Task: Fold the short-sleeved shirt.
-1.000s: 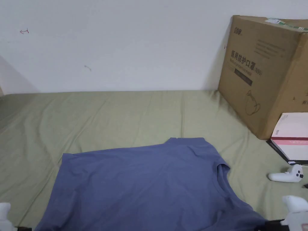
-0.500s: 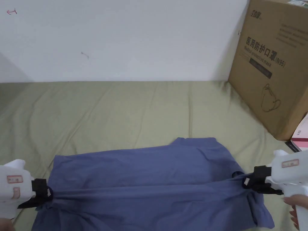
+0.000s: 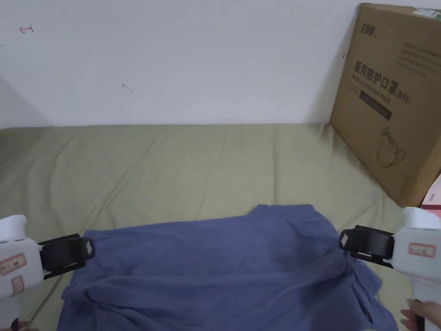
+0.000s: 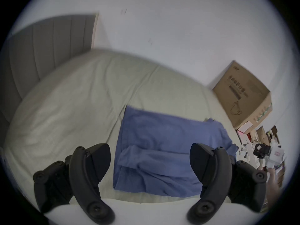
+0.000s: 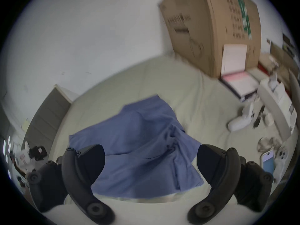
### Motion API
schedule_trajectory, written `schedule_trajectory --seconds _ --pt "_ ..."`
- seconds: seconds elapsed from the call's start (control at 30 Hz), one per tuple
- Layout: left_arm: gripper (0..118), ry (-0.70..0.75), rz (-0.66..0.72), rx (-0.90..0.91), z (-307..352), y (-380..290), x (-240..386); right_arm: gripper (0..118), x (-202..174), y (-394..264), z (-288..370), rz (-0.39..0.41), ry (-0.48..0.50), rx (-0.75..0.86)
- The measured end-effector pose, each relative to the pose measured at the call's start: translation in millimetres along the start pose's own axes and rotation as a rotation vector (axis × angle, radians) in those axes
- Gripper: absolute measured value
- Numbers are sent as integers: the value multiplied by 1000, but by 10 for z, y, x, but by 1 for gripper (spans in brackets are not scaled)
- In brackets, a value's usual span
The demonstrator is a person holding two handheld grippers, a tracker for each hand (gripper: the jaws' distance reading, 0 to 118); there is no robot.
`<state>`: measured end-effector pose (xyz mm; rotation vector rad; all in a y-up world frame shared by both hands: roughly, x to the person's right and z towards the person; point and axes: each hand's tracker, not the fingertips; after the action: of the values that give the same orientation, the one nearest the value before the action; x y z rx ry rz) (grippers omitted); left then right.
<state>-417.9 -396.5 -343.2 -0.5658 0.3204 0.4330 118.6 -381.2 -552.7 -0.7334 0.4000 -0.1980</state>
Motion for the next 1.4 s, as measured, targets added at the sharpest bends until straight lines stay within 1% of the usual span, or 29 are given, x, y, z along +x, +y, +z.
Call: schedule_trajectory --seconds 0.1,0.17,0.2,0.23,0.27,0.3,0.33,0.37,0.4,0.43,0.47,0.5,0.53,0.63,0.7,0.77,0.83,0.87,0.9,0.93,0.97,1.0,1.03,1.07,1.17,1.23,1.3,1.33,1.4 --pt "103 -37 -72 211 484 -176 241 113 -286 -209 515 105 41 181" --pt "96 -31 -126 329 724 -350 391 112 -470 -427 827 186 88 311" --pt "88 -28 -151 384 830 -439 458 112 -467 -532 884 217 110 382" --pt "66 -31 -169 415 907 -511 507 106 -522 -636 973 238 121 437" --pt "43 -46 -179 442 983 -591 556 93 -580 -739 1057 256 124 491" --pt "18 -44 -175 454 1003 -656 617 65 -630 -813 1115 244 113 525" --pt "0 -33 -174 445 1028 -701 660 15 -667 -884 1150 224 100 554" --pt "0 4 -183 440 1061 -738 685 2 -702 -933 1173 203 74 578" --pt "0 -5 -183 450 1108 -778 680 2 -712 -946 1173 199 54 580" --pt "0 -15 -182 459 1135 -807 696 2 -699 -963 1182 189 65 577" --pt "0 -19 -179 470 1161 -817 703 1 -701 -922 1166 163 122 555" --pt "0 -10 -176 482 1194 -823 718 0 -698 -896 1149 154 133 533" --pt "0 2 -174 492 1220 -801 729 0 -701 -877 1152 161 107 541" --pt "0 22 -181 419 1192 -559 682 0 -658 -794 1187 170 141 543" --pt "0 23 -167 225 1003 -311 575 0 -663 -735 1194 194 153 536" --pt "0 42 -119 -73 638 -124 405 0 -679 -696 1181 223 170 507" --pt "0 21 -46 -337 239 -108 156 0 -665 -676 1118 237 176 474" --pt "0 11 -13 -383 59 -141 43 0 -670 -687 1082 239 180 447" --pt "0 35 3 -396 -76 -187 -36 0 -660 -693 1049 238 182 430" --pt "22 89 6 -400 -195 -221 -119 0 -644 -705 1014 235 183 416" --pt "64 115 25 -406 -297 -279 -225 0 -628 -719 982 232 186 402" --pt "100 121 26 -437 -440 -333 -291 0 -631 -744 964 232 181 391" --pt "112 119 30 -464 -551 -388 -332 0 -624 -758 940 233 169 381" --pt "110 134 17 -458 -655 -426 -376 0 -610 -764 915 232 155 367" --pt "110 194 14 -539 -910 -613 -487 0 -550 -759 882 224 142 335" --pt "110 219 -7 -580 -1087 -756 -514 0 -493 -743 874 217 113 327" --pt "117 222 -28 -614 -1226 -907 -535 0 -424 -723 885 213 79 327" --pt "118 201 -54 -603 -1238 -918 -511 0 -384 -711 880 210 67 327" --pt "118 233 -25 -590 -1274 -932 -476 0 -296 -685 863 195 35 320"
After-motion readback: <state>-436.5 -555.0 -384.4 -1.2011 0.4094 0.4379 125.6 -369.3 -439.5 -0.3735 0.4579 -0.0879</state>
